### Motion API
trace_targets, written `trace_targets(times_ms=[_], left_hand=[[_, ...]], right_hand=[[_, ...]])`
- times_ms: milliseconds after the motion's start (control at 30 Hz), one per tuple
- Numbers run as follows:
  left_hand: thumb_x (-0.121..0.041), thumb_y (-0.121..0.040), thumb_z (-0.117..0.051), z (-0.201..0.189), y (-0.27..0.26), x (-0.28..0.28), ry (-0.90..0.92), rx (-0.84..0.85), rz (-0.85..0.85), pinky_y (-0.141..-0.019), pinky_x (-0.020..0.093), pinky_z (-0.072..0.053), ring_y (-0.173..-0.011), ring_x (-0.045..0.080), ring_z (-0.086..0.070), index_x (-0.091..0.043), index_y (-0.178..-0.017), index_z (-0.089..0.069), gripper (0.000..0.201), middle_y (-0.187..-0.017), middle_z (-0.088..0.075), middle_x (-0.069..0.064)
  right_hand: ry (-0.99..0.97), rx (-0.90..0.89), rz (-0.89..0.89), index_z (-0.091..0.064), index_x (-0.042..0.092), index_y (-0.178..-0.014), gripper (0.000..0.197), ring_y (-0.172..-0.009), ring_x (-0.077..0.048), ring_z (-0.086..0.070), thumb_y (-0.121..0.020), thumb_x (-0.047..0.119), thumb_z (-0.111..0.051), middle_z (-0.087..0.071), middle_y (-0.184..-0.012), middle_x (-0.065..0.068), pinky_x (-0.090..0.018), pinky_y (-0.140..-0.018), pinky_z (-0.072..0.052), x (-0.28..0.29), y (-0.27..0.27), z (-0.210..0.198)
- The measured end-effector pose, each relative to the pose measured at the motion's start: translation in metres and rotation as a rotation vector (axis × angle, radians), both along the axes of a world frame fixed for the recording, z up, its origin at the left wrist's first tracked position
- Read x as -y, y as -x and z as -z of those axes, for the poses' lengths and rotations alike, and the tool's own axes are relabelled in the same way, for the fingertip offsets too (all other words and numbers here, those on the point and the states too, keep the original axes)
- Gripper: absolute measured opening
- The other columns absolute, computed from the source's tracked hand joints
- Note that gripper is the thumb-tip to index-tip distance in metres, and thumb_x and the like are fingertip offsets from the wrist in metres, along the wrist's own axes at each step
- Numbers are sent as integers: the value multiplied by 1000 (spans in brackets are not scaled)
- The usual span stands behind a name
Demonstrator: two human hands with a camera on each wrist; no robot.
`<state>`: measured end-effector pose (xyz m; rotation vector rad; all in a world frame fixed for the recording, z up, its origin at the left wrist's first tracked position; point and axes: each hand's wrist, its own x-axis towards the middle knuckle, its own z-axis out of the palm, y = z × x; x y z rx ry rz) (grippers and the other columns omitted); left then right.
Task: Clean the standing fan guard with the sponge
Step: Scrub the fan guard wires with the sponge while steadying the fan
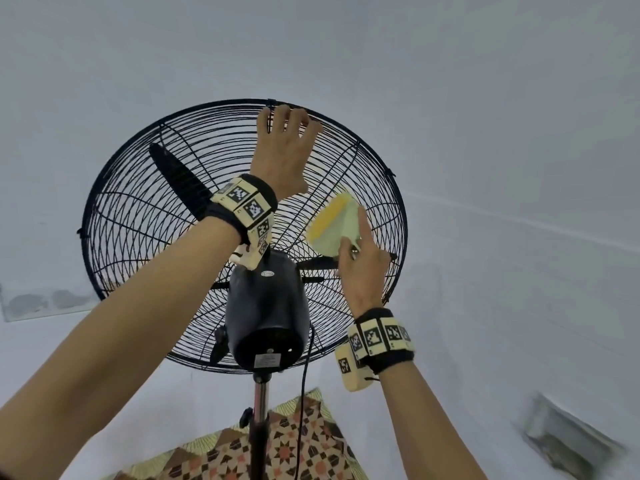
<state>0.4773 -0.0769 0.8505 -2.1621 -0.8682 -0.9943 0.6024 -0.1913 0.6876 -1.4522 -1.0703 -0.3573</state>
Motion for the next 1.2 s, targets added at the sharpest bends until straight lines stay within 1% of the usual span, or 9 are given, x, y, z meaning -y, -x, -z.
trace_targets(times_ms=[100, 200, 300, 467, 633, 800, 967, 1067, 1200], left_hand=[[-42, -63, -95, -1, 2, -1, 0, -4, -10, -121, 63, -21, -142, 40, -35, -18, -149, -43, 103, -149, -43, 12], [-35, -61, -94, 0, 2, -1, -10, 24, 2, -120, 64, -21, -140, 40, -37, -17, -146, -45, 100, -146, -45, 13], [-27, -60, -92, 3, 0, -3, -34, 64, 24, -122, 63, -20, -139, 41, -38, -17, -144, -46, 96, -143, -47, 12], [-35, -60, -94, 3, -1, -5, -13, 82, 44, -123, 63, -17, -141, 41, -37, -18, -144, -46, 97, -143, -47, 12], [-49, -62, -93, 5, -1, -5, -20, 114, 46, -122, 65, -17, -140, 41, -37, -19, -142, -47, 98, -142, -47, 13], [-62, -61, -90, 9, -5, -5, -46, 152, 43, -123, 65, -16, -140, 42, -37, -19, -142, -46, 102, -143, -46, 14], [-62, -63, -89, 5, -7, -7, -8, 138, 22, -123, 66, -14, -142, 42, -35, -19, -142, -45, 100, -144, -45, 14], [-64, -63, -88, 7, -9, -7, -10, 132, 3, -123, 67, -15, -142, 42, -35, -18, -142, -45, 101, -144, -45, 14], [-64, -62, -88, 8, -10, -6, -31, 144, 28, -123, 66, -14, -142, 41, -35, -19, -141, -45, 101, -143, -46, 12]], right_hand=[[129, -107, 141, -18, 29, -165, 64, -87, -24, -61, -108, 20, -47, -62, -90, -11, -43, -91, -58, 5, -11, 9], [94, -112, 79, -22, 29, -164, 64, -77, -23, -66, -107, 18, -49, -63, -90, -13, -41, -79, -63, 11, -9, 3], [-21, 8, -69, -23, 37, -162, 65, -73, -22, -70, -107, 20, -52, -64, -86, -9, -18, -75, -60, 7, -5, -11], [32, -6, 50, -21, 37, -163, 64, -79, -23, -64, -108, 21, -50, -63, -86, -7, -41, -80, -63, 0, -6, -22], [182, -128, 106, -18, 26, -164, 64, -93, -25, -62, -107, 17, -45, -62, -112, -16, -27, -83, -52, 17, -20, -17], [6, -18, -134, -25, 28, -163, 62, -62, -12, -71, -108, 15, -51, -67, -95, -10, -1, -67, -48, 23, 1, -37], [157, -115, 110, -18, 26, -165, 66, -79, -20, -66, -107, 13, -47, -65, -102, -14, -28, -76, -60, 16, -17, -21], [129, -113, 74, -26, 21, -163, 62, -69, -9, -63, -106, 12, -47, -63, -107, -11, -13, -62, -47, 23, -12, -24], [-82, -57, -102, -36, 23, -158, 57, -59, -13, -72, -105, 12, -52, -64, -97, -9, -8, -59, -52, 22, 7, -47]])
